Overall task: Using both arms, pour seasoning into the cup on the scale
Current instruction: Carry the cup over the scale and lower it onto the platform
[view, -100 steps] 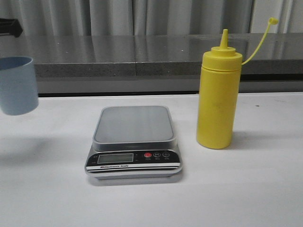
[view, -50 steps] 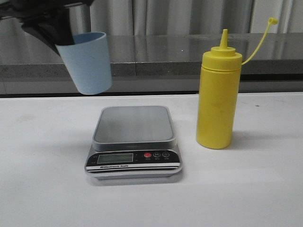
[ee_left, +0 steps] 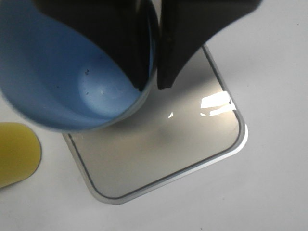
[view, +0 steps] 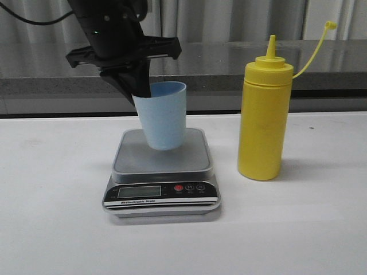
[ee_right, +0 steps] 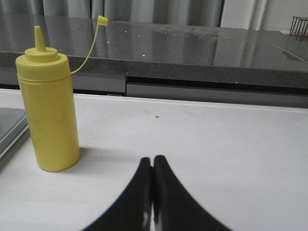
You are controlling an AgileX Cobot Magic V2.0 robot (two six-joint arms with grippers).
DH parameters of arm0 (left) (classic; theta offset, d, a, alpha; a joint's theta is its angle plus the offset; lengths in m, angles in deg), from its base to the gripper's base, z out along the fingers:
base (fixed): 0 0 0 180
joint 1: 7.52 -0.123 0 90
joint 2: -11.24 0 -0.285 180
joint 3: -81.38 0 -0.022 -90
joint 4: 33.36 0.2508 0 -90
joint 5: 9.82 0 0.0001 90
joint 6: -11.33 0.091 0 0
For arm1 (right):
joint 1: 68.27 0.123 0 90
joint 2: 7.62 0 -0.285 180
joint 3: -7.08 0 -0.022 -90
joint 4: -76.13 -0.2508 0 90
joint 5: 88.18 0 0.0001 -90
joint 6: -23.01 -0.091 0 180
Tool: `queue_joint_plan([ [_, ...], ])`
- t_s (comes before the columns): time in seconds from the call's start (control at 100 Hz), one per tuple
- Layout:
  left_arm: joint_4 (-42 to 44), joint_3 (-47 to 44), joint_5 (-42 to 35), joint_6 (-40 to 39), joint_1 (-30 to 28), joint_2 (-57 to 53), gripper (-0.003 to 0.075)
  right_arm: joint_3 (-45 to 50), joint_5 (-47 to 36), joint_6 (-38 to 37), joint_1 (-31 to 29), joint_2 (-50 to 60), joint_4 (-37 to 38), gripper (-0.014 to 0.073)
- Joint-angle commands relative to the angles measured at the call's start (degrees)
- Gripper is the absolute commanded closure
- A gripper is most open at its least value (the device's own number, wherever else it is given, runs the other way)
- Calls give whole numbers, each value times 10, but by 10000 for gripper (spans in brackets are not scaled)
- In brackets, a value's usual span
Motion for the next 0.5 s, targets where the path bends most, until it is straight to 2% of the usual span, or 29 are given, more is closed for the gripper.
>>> queue_joint_plan([
  [0.0,1,21,-20,-1,6,-25,740,-12,-48,3,-3,12,0,660],
  [0.49,1,21,-19,-1,6,-21,740,-12,-48,3,-3,12,0,660],
])
